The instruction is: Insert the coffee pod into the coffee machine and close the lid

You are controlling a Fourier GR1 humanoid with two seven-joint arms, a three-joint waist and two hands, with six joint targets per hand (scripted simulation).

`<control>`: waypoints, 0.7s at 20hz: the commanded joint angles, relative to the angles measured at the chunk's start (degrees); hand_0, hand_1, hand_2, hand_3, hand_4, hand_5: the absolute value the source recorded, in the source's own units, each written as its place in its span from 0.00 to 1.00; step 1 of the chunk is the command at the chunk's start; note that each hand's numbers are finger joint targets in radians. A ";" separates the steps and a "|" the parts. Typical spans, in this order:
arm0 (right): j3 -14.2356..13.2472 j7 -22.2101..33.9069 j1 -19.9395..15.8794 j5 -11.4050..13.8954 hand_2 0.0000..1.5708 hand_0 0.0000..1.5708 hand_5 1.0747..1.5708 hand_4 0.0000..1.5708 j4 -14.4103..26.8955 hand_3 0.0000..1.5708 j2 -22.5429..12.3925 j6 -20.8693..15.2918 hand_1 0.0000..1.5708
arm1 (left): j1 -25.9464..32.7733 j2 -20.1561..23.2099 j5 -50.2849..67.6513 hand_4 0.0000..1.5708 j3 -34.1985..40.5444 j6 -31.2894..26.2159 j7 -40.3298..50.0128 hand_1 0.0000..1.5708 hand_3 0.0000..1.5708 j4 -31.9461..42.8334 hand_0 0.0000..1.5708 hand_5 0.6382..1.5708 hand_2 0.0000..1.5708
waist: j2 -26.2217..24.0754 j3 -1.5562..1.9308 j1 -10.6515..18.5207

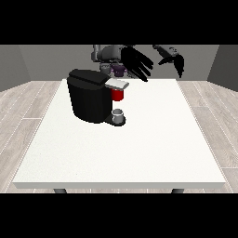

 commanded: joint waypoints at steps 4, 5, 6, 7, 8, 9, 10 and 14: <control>2.40 -13.35 -4.21 -1.94 0.00 0.00 1.00 0.03 1.46 0.00 5.89 -0.51 0.00 | -2.24 0.06 0.55 0.19 -1.10 -1.13 3.02 0.00 0.00 -3.12 0.00 1.00 0.00 | 2.29 -1.89 3.76; 4.23 -14.63 -5.23 -0.72 0.00 0.00 1.00 0.08 0.13 0.00 7.86 -1.95 0.00 | -2.53 -0.32 -0.58 0.20 -0.36 0.83 -0.10 0.00 0.00 -1.07 0.00 1.00 0.00 | 5.05 -1.94 2.21; 3.13 -14.02 -7.10 -1.68 0.00 0.00 1.00 0.06 2.99 0.00 6.45 -0.28 0.00 | -2.20 -0.70 0.49 0.22 -0.71 -0.02 2.09 0.00 0.00 -2.09 0.00 1.00 0.00 | 2.96 -1.94 2.39; 1.25 -16.45 -9.15 -2.05 0.00 0.00 1.00 0.06 5.44 0.00 5.27 -0.67 0.00 | -4.36 -0.11 -0.04 0.22 -1.26 -0.34 2.89 0.00 0.00 -3.56 0.00 1.00 0.00 | 5.33 -1.92 3.20; 3.39 -15.27 -8.85 -0.92 0.00 0.00 1.00 0.00 5.06 0.00 7.91 -1.95 0.00 | -3.71 0.58 0.01 0.22 -0.73 -0.65 3.24 0.00 0.00 -2.46 0.00 1.00 0.00 | 3.20 -1.94 2.43; 1.93 -17.61 -8.82 -2.21 0.00 0.00 1.00 0.00 6.84 0.00 7.18 -1.02 0.00 | -2.62 -0.32 0.32 0.21 -2.07 -1.16 3.78 0.00 0.00 -4.59 0.00 1.00 0.00 | 2.63 -1.92 2.91; 3.62 -18.30 -7.31 -0.94 0.00 0.00 1.00 0.00 7.13 0.00 9.28 -2.25 0.00 | -0.23 -1.06 -0.54 0.21 -2.84 -0.26 4.35 0.00 0.00 -4.56 0.00 1.00 0.00 | 1.31 -1.93 2.66; 6.05 -21.96 -8.48 -2.36 0.00 0.00 1.00 0.00 5.15 0.00 12.63 -0.40 0.00 | 1.92 -1.78 -1.71 0.17 -1.41 2.68 -0.08 0.00 0.00 -1.85 0.00 1.00 0.00 | 0.44 -1.96 -2.94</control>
